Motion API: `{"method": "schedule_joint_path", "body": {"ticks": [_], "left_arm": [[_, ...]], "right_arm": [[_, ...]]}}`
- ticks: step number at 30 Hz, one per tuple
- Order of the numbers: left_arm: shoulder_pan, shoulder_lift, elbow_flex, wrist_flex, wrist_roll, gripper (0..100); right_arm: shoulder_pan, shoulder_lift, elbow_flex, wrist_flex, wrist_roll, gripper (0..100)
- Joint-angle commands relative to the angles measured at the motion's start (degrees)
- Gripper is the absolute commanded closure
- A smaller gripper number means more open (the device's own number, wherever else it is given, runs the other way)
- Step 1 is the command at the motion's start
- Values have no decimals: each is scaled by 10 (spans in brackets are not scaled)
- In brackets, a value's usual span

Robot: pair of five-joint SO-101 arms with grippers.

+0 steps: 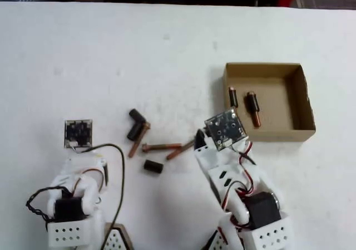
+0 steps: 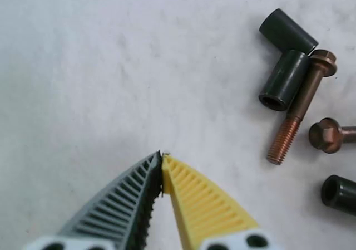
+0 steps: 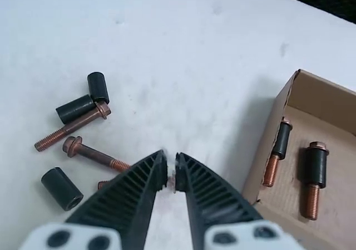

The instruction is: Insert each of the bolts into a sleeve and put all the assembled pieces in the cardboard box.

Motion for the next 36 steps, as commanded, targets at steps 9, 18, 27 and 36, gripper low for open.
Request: {"method": "schedule_joint_path", "body": {"ticks": [9, 18, 27, 36], "left_arm": [[-3, -2, -2, -18, -4, 976], [-3, -2, -2, -18, -4, 976], [-4, -2, -2, -18, -4, 976], [-7, -2, -3, -18, -5, 976]], "right_arm": [[-6, 181, -121, 5, 40, 981], [-9, 514, -300, 29, 82, 981], [-118, 655, -382, 70, 113, 981], [-180, 660, -381, 93, 212, 981]]}}
